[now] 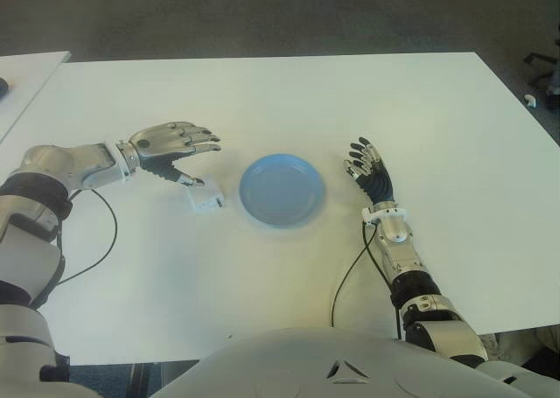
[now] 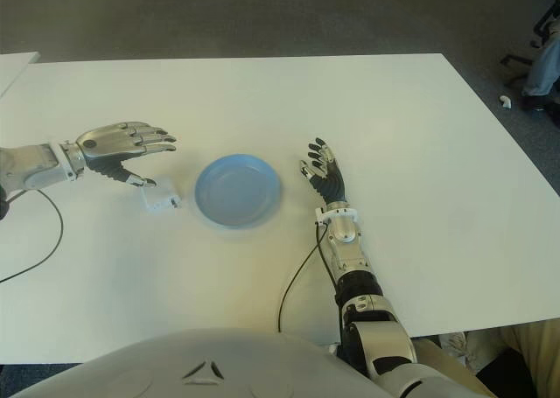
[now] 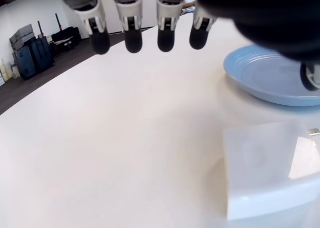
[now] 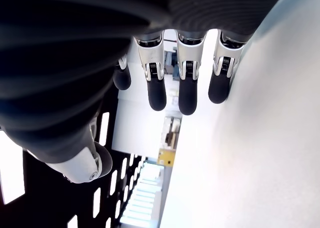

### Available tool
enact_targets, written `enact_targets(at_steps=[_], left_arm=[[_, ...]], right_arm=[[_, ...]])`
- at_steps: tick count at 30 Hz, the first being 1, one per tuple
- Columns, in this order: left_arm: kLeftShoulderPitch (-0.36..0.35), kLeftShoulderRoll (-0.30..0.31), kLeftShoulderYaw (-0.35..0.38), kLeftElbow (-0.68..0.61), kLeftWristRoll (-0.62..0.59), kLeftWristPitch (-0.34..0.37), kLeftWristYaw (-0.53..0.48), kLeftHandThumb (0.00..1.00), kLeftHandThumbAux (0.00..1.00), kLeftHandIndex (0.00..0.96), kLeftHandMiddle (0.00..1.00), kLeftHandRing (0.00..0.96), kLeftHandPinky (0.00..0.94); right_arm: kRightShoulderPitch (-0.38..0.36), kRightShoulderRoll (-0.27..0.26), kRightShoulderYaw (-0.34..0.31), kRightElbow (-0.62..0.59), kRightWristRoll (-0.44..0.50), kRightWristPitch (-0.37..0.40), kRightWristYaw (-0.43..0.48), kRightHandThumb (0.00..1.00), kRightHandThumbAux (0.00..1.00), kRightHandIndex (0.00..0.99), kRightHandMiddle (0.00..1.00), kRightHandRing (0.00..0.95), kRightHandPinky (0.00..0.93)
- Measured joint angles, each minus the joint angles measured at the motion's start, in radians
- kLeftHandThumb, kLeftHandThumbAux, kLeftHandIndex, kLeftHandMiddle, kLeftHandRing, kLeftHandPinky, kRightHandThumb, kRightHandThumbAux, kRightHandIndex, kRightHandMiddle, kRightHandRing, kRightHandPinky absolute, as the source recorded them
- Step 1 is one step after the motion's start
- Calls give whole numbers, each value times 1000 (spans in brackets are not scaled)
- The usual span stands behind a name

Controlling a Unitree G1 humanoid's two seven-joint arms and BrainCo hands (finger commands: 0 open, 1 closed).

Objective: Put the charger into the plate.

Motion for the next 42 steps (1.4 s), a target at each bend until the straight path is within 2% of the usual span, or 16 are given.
enact_targets(at_steps=[8, 15, 18, 20, 24, 27, 31, 35, 42], left_arm=[[0, 0, 0, 0, 0, 0, -1, 488, 164, 0, 0, 0, 0], [0, 0, 0, 0, 0, 0, -1, 488, 164, 0, 0, 0, 0], [72, 5, 67, -20, -100, 13, -15, 392, 156, 0, 0, 0, 23], [138, -3, 118, -41, -184, 35, -16, 369, 145, 0, 0, 0, 24], [284, -31, 205, -79, -318, 100, -22, 360, 138, 0, 0, 0, 20], [401, -63, 269, -114, -407, 186, -54, 364, 139, 0, 0, 0, 19], [512, -97, 319, -168, -460, 277, -101, 373, 140, 0, 0, 0, 23], [569, -112, 354, -222, -469, 323, -132, 378, 137, 0, 0, 0, 34], [557, -137, 393, -253, -471, 353, -141, 383, 131, 0, 0, 0, 50]], right_arm=[[-1, -1, 4, 1, 0, 3, -1, 627, 640, 24, 175, 178, 177], [-2, -1, 5, 2, 1, 2, 0, 644, 652, 22, 174, 180, 194], [-10, 1, 6, 0, 1, 1, 0, 650, 655, 21, 175, 182, 198], [-10, 1, 6, -4, 1, -2, 0, 651, 655, 22, 176, 183, 198], [-10, 0, 6, -5, 1, -3, -2, 645, 647, 24, 178, 184, 196], [-8, -1, 6, 0, 0, -3, -6, 643, 645, 27, 178, 184, 195], [-5, -5, 6, 10, 0, -4, -9, 639, 642, 31, 177, 185, 194], [-12, -8, 6, 26, 0, -11, -9, 627, 639, 33, 173, 183, 191], [-24, -5, 6, 41, 3, -18, -2, 630, 642, 33, 173, 180, 195]])
